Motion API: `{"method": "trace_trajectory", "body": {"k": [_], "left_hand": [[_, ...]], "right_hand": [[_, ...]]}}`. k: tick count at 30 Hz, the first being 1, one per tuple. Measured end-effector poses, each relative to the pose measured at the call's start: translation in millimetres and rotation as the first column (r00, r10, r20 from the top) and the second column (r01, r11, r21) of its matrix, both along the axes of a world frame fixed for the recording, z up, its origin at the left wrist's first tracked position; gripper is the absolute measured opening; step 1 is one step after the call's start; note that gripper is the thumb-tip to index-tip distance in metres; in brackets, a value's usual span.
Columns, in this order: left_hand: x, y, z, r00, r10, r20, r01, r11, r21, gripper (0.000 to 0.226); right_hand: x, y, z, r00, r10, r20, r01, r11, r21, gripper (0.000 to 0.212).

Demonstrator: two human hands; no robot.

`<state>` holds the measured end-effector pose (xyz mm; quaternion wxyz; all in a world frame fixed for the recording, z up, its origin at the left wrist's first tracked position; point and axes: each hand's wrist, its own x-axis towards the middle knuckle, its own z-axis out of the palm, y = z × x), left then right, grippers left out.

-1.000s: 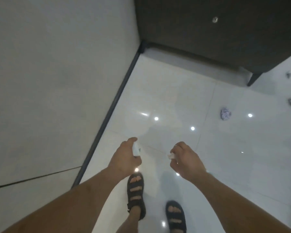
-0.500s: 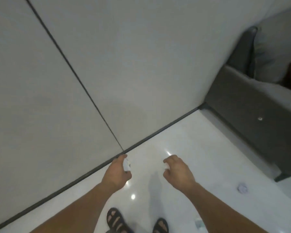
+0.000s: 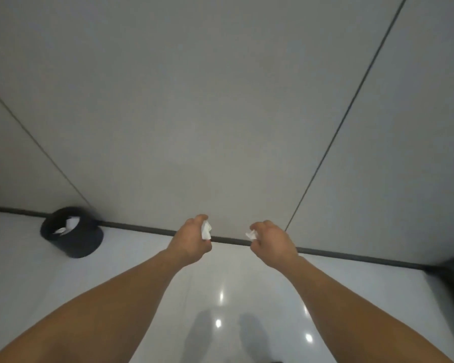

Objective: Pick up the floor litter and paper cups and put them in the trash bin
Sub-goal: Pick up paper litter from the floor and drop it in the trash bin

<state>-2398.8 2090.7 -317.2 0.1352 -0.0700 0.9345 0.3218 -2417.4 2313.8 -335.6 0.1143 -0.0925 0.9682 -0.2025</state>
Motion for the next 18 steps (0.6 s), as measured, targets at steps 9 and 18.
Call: {"method": "trace_trajectory", "body": {"k": [9, 18], "left_hand": [[112, -224, 34, 0.943, 0.326, -0.060, -0.327, 0.945, -0.007, 0.074], [135, -336, 18, 0.874, 0.484, -0.031, -0.483, 0.875, 0.041, 0.077]], "right_hand": [[50, -232, 35, 0.935, 0.347, -0.070, -0.348, 0.937, -0.005, 0.040], [41, -374, 31, 0.815, 0.578, -0.040, -0.577, 0.816, 0.027, 0.032]]}}
